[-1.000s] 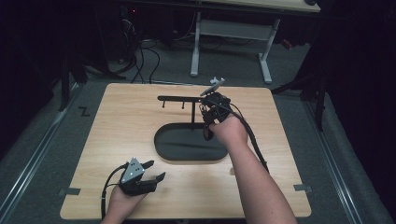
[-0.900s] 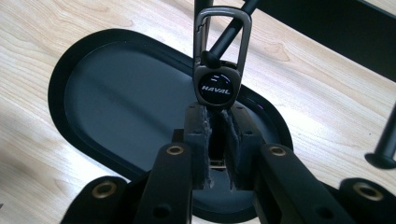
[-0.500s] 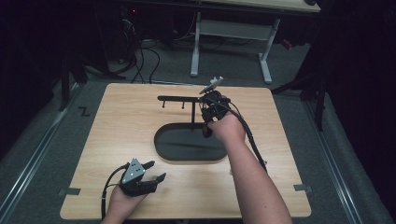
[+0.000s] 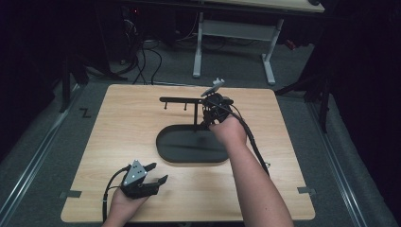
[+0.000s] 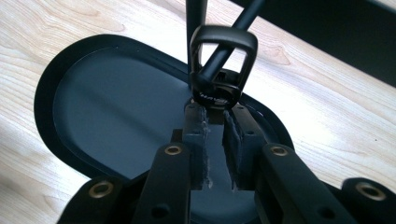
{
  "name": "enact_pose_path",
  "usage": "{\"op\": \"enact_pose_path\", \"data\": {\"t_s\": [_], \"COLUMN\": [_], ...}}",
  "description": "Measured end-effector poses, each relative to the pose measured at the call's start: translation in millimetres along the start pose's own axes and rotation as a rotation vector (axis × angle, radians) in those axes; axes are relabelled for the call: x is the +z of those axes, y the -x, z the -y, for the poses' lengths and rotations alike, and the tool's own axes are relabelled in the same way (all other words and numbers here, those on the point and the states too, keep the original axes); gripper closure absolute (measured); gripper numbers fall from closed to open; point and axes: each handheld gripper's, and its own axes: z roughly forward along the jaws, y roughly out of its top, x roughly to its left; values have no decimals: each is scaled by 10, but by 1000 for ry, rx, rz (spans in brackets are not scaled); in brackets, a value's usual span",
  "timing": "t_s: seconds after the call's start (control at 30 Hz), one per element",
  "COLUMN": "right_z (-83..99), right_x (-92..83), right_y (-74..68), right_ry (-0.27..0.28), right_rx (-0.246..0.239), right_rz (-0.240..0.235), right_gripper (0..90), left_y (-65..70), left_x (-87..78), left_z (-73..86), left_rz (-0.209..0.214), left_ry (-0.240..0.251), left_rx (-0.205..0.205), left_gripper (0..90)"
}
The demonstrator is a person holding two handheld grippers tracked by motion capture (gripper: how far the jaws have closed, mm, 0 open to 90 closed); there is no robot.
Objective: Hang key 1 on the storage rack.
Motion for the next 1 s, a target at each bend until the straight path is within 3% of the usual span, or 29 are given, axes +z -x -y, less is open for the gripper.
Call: {"op": "enact_pose_path", "data": {"t_s": [0.4, 0.7, 0.73, 1.0], "right_z": [180, 472, 604, 1145], "right_x": [-198, -375, -395, -344], "right_y": [-32, -25, -8, 153], "right_ry": [60, 95, 100, 107], "right_rx": [-11, -27, -31, -12], "right_rz": [-28, -47, -51, -79], "right_gripper": [733, 682, 666, 635], "left_y": [13, 23, 24, 26], "left_x": [30, 51, 50, 65], "left_z": [-2, 0, 1, 4], "left_rz": [3, 4, 5, 4], "left_ry": [-5, -15, -18, -24], "left_rx": [2, 2, 3, 5], "left_gripper": [349, 348, 348, 349]}}
